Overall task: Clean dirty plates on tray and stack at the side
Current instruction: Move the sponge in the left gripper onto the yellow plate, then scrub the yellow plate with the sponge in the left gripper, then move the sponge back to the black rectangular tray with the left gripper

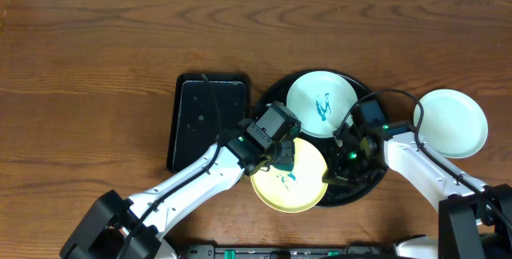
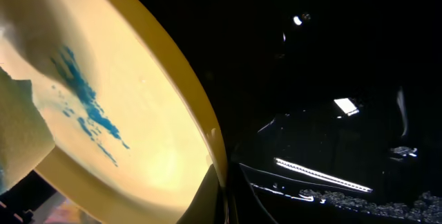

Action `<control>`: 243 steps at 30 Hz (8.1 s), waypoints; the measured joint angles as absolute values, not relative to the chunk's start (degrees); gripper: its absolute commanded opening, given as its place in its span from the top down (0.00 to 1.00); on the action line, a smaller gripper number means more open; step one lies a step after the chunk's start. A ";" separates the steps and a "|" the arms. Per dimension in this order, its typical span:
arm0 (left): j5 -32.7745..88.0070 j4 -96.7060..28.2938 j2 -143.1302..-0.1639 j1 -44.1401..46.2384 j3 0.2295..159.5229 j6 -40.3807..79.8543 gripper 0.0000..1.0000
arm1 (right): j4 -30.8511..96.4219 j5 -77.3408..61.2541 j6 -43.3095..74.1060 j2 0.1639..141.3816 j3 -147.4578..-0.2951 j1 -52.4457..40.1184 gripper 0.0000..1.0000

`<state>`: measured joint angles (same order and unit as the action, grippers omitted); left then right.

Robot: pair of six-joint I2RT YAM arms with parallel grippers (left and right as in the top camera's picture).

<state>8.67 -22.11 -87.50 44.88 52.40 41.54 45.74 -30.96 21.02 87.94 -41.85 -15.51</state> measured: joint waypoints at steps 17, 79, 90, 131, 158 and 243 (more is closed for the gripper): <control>8.67 -18.94 -93.73 53.15 52.40 48.29 0.89 | 43.46 -20.64 25.30 87.94 -41.82 -15.51 0.99; 8.21 -15.57 -96.95 53.58 52.40 49.08 0.92 | 43.77 -20.64 25.67 87.94 -41.82 -15.73 0.99; 6.48 -25.32 -95.37 42.70 53.23 41.36 0.92 | 43.79 -22.85 25.69 87.94 -41.82 -15.73 0.99; 11.75 -12.84 -95.37 52.34 52.51 45.45 0.92 | 43.94 -20.53 25.71 87.94 -41.82 -15.73 0.99; 13.34 -21.71 -93.08 41.52 52.77 40.01 0.89 | 43.51 -20.91 25.91 87.94 -41.82 -15.73 0.78; 0.10 -26.98 -98.91 15.57 54.46 20.43 0.91 | 38.09 -19.66 26.15 87.94 -41.80 -20.16 0.96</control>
